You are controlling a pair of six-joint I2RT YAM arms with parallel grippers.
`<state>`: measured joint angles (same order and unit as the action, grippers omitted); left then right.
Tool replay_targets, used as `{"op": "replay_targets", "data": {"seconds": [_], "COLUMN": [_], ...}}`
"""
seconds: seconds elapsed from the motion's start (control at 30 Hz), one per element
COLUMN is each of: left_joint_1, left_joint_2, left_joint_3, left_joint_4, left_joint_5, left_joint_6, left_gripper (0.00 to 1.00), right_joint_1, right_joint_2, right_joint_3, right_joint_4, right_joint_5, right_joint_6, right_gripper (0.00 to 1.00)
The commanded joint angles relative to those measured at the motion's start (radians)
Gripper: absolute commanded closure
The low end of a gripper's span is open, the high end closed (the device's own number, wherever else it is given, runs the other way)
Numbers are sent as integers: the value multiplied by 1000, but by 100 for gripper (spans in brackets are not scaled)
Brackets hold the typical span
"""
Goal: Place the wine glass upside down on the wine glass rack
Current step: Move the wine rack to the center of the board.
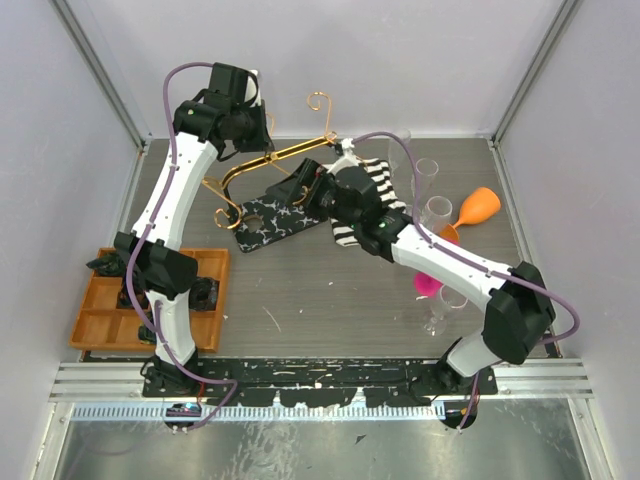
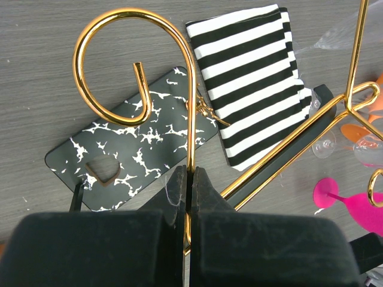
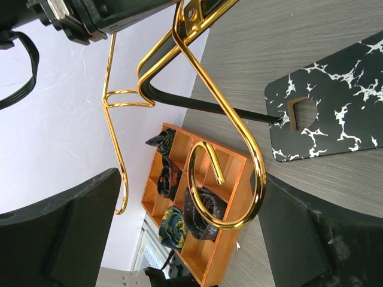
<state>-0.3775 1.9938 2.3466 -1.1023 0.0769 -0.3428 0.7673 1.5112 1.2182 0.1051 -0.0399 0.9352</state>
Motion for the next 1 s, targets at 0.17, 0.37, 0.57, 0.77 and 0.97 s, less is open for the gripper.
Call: {"op": "replay_targets", "data": {"seconds": [0.17, 0.37, 0.57, 0.77, 0.97], "left_joint_1": [-8, -8, -9, -9, -18], "left_joint_2": [-2, -11, -26, -66, -139], "left_joint_3": [-46, -62, -83, -113, -214], "left_joint_4": [-143, -140, -136, -133, -94], "left_joint_5": [52, 58, 61, 68, 66], "left_joint_6": [-10, -13, -14, -23, -35], "left_gripper": [100, 100, 100, 100, 100], "right_joint_1": [30, 47, 63, 93, 140], "right_joint_2": [-112, -131, -151, -168, -202], "right_joint_3": [-43, -52, -62, -54, -70], "right_joint_4": [172, 236, 261, 263, 247], "right_joint_5": [43, 52, 69, 91, 137], "right_joint_6": [-30, -71, -98, -122, -141], "right_gripper": [5, 5, 5, 5, 5]}}
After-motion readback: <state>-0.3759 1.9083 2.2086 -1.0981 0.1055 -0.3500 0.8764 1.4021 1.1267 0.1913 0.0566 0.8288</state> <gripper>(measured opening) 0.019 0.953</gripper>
